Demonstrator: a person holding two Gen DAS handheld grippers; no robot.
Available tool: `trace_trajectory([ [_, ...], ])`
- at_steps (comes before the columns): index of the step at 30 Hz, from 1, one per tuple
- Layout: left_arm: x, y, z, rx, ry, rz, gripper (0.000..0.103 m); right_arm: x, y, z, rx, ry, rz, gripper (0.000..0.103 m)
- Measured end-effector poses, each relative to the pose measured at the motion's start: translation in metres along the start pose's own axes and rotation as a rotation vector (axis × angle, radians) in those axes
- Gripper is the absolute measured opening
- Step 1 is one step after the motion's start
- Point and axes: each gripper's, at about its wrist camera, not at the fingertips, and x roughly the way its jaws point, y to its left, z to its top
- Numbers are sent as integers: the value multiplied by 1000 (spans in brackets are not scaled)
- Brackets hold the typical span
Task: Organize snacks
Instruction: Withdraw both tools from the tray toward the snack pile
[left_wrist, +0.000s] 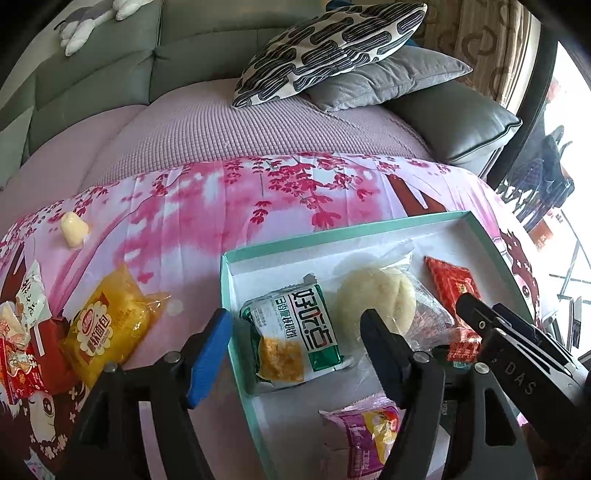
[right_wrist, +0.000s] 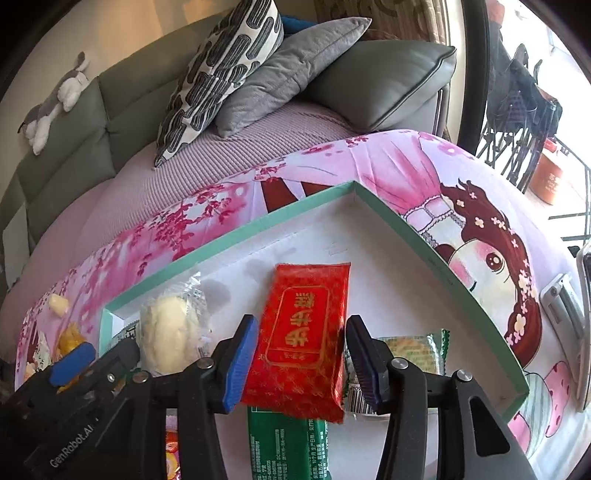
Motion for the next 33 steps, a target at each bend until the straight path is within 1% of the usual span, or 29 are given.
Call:
trace_trajectory([
  [1,0,1,1,-4,5,0,75,0,0,0,-2,0,-2,63],
  [4,-2,5,2,-34,18,7,76,1,2,0,-11,17,-14,71],
  [6,-5,9,3,-52,17,16,82,2,2,0,-19,23,-26,76],
  [7,-7,11,4,-61,13,23,87,1,3,0,-23,22,-38,82],
  [9,-9,14,5,-73,7,37,88,0,1,0,-29,17,-54,86],
  [10,-9,16,5,-80,7,47,89,0,1,0,-30,14,-53,87],
  [12,-9,21,5,-101,5,67,95,-1,1,0,-29,15,-49,88],
  [13,-9,24,5,-116,5,73,99,-1,1,1,-31,14,-48,91],
  [14,-9,26,5,-129,4,73,99,-1,1,1,-34,13,-50,92],
  [16,-9,31,5,-149,4,72,99,-2,2,0,-44,9,-60,101],
  [17,-9,32,5,-156,3,73,99,-3,3,0,-47,8,-59,103],
  [19,-10,35,5,-168,-3,74,100,-5,4,0,-53,5,-50,103],
  [20,-10,36,5,-173,-6,74,103,-7,5,1,-57,3,-45,103],
  [27,-14,42,5,-218,-16,35,103,-19,10,1,-81,-29,-45,103],
  [31,-19,42,6,-201,-22,48,103,-24,13,0,-102,-35,-51,103],
  [33,-21,44,5,-197,-10,47,103,-27,16,-1,-105,-35,-39,103],
])
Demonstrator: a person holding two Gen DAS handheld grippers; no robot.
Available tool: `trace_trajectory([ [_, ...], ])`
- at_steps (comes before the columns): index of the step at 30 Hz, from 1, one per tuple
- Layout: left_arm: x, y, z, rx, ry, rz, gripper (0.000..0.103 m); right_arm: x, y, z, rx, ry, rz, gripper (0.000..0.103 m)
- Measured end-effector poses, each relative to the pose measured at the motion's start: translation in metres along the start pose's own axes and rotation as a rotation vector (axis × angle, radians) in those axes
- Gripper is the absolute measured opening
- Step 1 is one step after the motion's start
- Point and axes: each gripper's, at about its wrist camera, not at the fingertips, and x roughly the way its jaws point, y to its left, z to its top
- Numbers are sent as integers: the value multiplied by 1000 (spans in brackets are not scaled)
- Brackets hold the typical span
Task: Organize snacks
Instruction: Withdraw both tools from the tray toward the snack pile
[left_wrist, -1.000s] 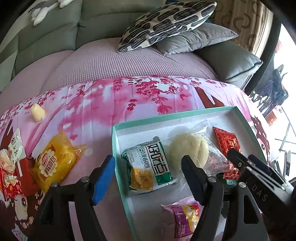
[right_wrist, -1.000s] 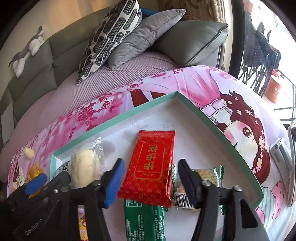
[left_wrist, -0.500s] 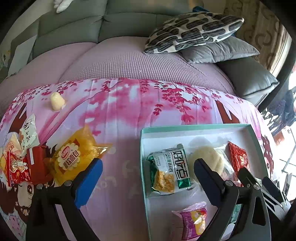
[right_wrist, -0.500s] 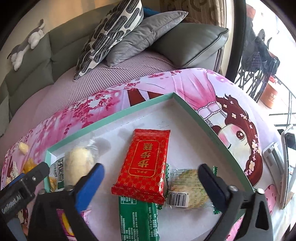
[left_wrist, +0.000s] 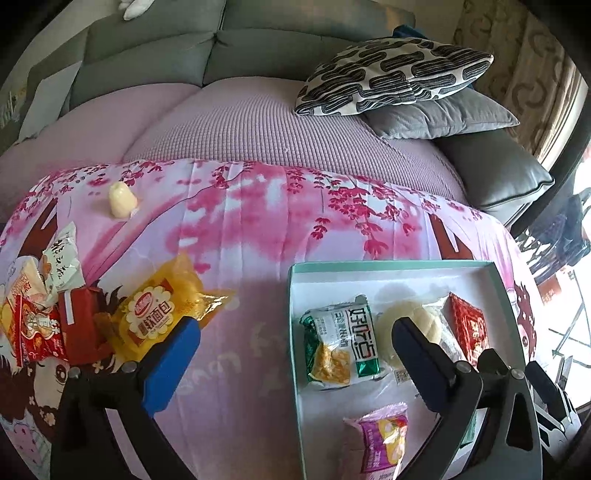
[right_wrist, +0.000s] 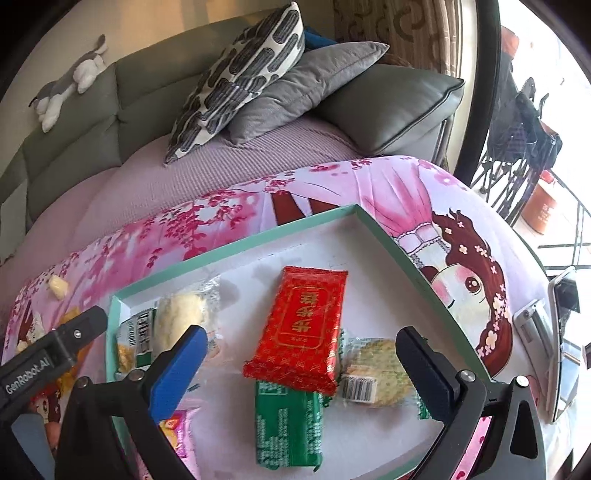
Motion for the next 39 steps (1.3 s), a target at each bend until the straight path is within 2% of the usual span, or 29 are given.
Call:
trace_trajectory([
  [3,-5,4,1,-15,11,-15,103,-5,9,-3,-29,1,17,103],
  [7,-12,11,2,-6,4,3,103,-12,22,-5,-66,-12,21,103],
  [14,-28,50,5,-65,-8,89,103,-22,46,-10,-121,-30,63,103],
  [21,-53,103,-7,-141,-37,217,103,-30,84,-20,-232,-42,136,103],
  [27,-75,144,-17,-241,-50,228,103,-35,110,-30,-292,-50,181,103],
  [31,-94,170,-24,-333,-103,219,103,-35,127,-38,-321,-31,227,103],
  [39,-119,208,-39,-436,-175,261,103,-37,163,-57,-378,6,307,103],
])
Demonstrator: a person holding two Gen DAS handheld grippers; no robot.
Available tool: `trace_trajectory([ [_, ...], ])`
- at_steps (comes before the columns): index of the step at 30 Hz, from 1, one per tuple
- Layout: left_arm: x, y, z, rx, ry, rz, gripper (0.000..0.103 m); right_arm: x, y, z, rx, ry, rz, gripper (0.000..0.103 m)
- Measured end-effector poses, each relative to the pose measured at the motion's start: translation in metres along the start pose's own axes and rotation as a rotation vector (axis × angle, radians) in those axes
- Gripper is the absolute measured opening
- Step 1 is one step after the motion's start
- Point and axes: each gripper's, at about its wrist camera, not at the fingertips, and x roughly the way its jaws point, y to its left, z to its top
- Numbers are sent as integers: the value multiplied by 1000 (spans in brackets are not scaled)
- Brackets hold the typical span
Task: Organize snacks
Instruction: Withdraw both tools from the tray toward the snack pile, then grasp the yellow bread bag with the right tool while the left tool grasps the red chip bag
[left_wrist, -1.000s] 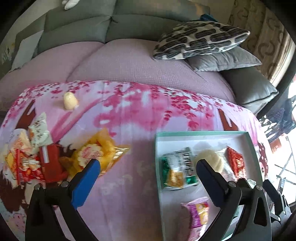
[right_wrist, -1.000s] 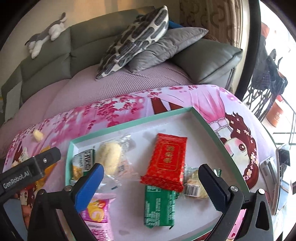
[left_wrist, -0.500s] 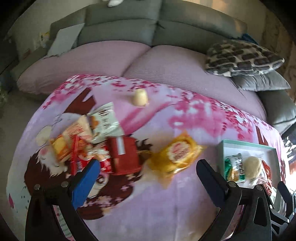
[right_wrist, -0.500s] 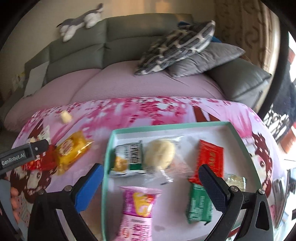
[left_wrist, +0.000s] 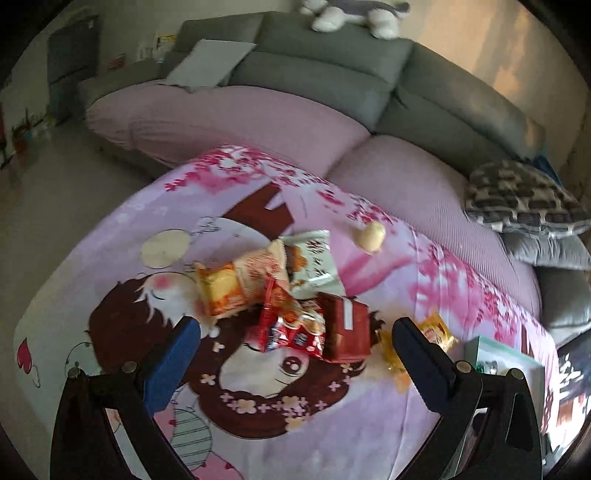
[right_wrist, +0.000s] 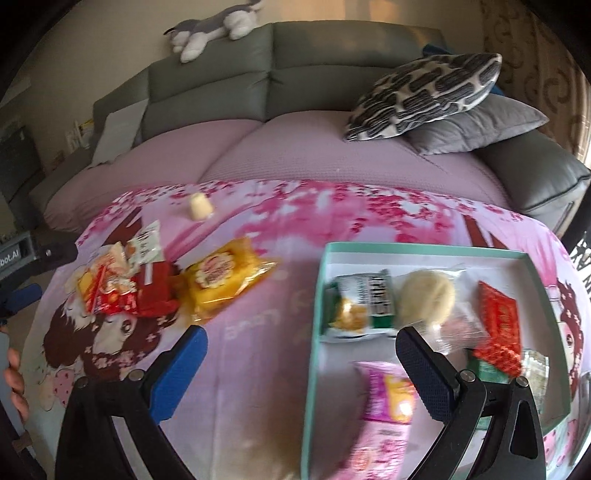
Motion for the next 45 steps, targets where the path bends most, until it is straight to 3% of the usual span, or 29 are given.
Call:
trace_trajectory([
  [5,-1,16,4,-47,-9,-39,103,11,21,-5,-12,43,69,103],
  [11,13,27,7,-22,14,-77,103,26,48,-16,-69,82,71,103],
  [14,18,29,9,16,10,-59,103,33,52,-21,-60,108,83,103],
  [19,30,31,12,29,21,-89,103,34,49,-21,-23,75,91,103],
  [26,42,39,17,6,15,-111,103,40,38,-8,80,54,79,103],
  [29,47,43,18,-14,19,-121,103,44,32,-5,143,38,131,103],
  [35,54,44,19,-19,10,-154,103,47,38,18,151,41,146,103],
  [41,69,39,17,11,83,-61,103,56,42,52,186,93,151,103],
  [45,80,41,13,-6,125,-58,103,66,48,69,186,114,108,103],
])
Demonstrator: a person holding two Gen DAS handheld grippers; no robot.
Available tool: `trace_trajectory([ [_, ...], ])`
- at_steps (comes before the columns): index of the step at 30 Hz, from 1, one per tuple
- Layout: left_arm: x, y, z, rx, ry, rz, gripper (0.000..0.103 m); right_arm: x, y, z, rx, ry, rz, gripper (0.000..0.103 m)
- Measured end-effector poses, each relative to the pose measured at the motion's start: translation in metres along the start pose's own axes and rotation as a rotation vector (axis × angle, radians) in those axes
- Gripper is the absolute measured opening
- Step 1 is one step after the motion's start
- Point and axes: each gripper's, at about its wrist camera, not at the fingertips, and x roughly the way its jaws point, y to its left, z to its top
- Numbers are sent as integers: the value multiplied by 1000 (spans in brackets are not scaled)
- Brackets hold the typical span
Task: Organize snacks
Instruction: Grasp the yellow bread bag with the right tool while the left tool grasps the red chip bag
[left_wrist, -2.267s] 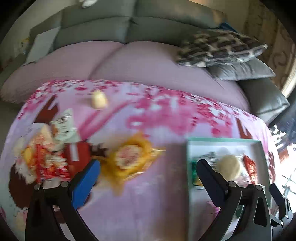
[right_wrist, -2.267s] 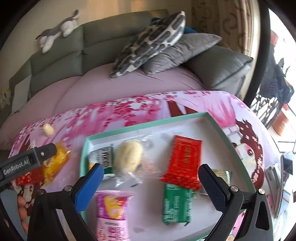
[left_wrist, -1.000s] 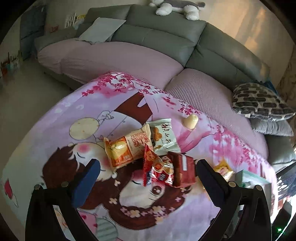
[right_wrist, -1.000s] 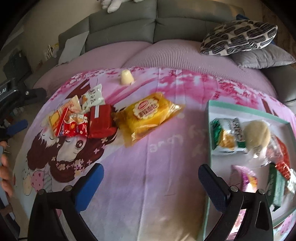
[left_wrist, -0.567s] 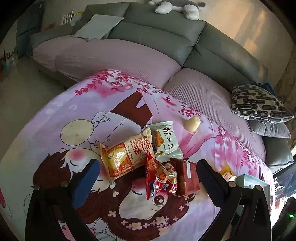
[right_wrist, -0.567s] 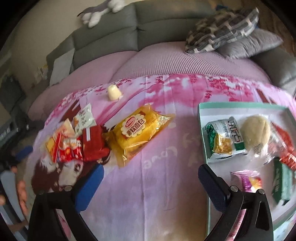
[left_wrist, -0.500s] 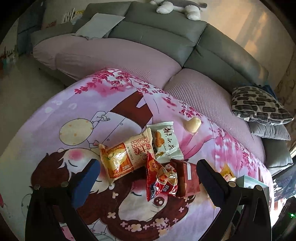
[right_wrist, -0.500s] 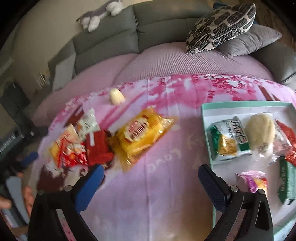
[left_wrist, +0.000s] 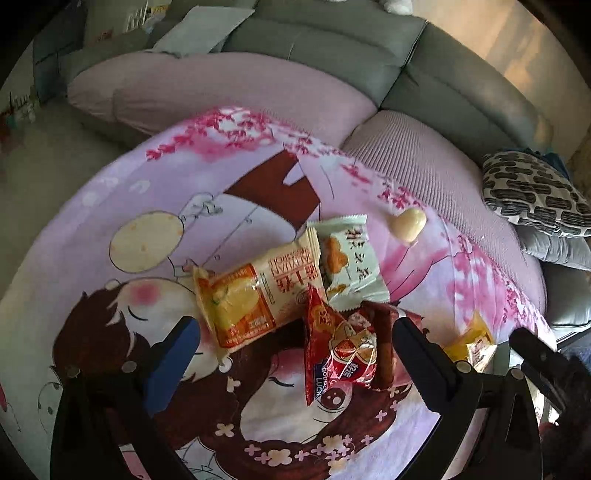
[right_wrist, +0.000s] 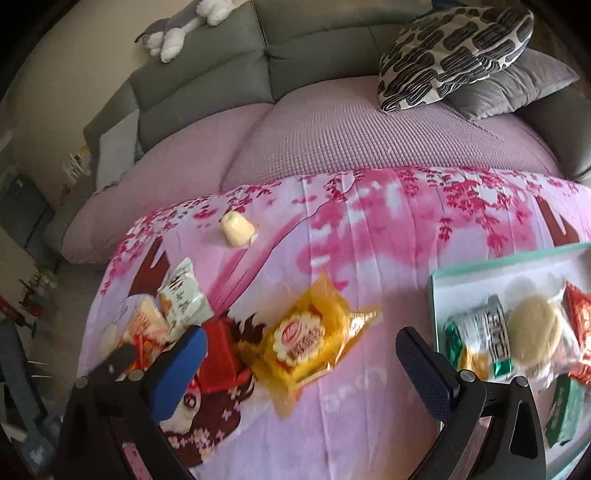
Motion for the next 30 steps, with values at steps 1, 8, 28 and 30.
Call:
trace_trajectory([
  [1,1,-1,-1,1,2,0,103,6,1,3,14,14,-23,102],
  [8,14,-10,-3,18,36,-26,102,47,-4,6,118,133,-61,82],
  [28,45,-11,-12,-40,146,-95,51,57,-8,-19,26,133,-32,44],
  [30,44,-11,-13,-45,146,-115,50,51,-10,-22,26,123,-29,43],
])
